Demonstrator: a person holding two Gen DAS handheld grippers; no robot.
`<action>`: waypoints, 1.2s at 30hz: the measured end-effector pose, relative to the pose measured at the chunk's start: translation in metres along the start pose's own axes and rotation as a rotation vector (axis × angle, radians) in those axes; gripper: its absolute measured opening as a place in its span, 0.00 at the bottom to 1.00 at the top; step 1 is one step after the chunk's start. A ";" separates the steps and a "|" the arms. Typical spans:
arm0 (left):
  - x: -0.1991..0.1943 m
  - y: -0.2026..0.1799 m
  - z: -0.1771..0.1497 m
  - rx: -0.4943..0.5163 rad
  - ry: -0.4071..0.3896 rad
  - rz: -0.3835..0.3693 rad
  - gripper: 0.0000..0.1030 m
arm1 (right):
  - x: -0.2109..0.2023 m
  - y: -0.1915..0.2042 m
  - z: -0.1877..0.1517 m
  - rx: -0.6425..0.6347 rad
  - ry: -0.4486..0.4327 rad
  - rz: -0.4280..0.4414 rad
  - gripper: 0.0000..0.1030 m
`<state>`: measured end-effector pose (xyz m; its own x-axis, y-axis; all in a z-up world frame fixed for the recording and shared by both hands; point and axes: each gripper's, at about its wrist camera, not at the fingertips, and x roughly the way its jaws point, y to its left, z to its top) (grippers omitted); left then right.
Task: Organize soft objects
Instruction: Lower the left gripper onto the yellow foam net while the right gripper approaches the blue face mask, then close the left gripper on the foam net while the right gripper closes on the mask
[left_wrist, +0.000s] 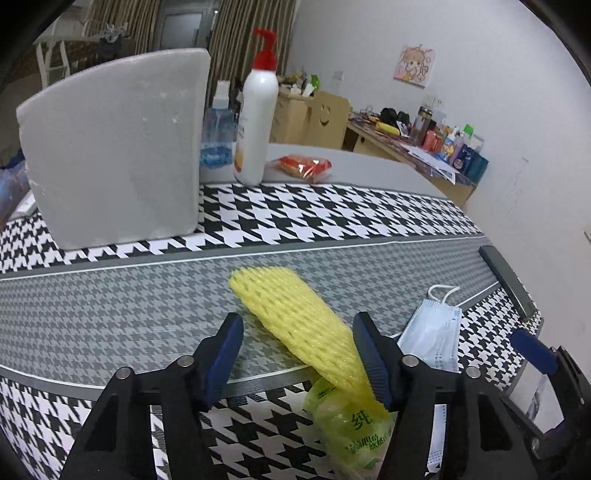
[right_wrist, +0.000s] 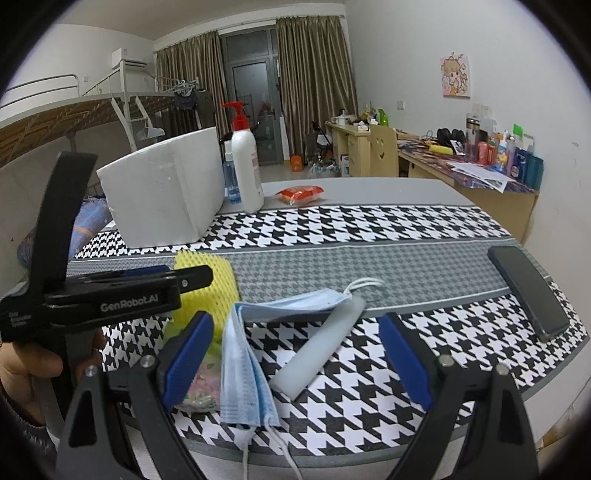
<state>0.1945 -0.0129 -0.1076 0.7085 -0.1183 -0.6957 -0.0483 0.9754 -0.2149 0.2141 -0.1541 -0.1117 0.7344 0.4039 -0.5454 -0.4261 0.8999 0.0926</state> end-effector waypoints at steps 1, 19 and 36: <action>0.001 0.000 0.000 -0.001 0.002 -0.002 0.55 | 0.000 0.000 -0.001 -0.004 0.004 0.005 0.90; -0.001 -0.008 -0.004 0.031 -0.024 -0.109 0.14 | 0.022 0.005 -0.004 0.028 0.135 0.138 0.50; -0.016 -0.002 -0.011 0.018 -0.079 -0.113 0.14 | 0.033 0.016 -0.006 0.007 0.156 0.229 0.06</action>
<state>0.1755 -0.0153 -0.1031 0.7618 -0.2137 -0.6115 0.0471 0.9598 -0.2767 0.2281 -0.1275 -0.1329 0.5291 0.5673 -0.6311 -0.5676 0.7894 0.2338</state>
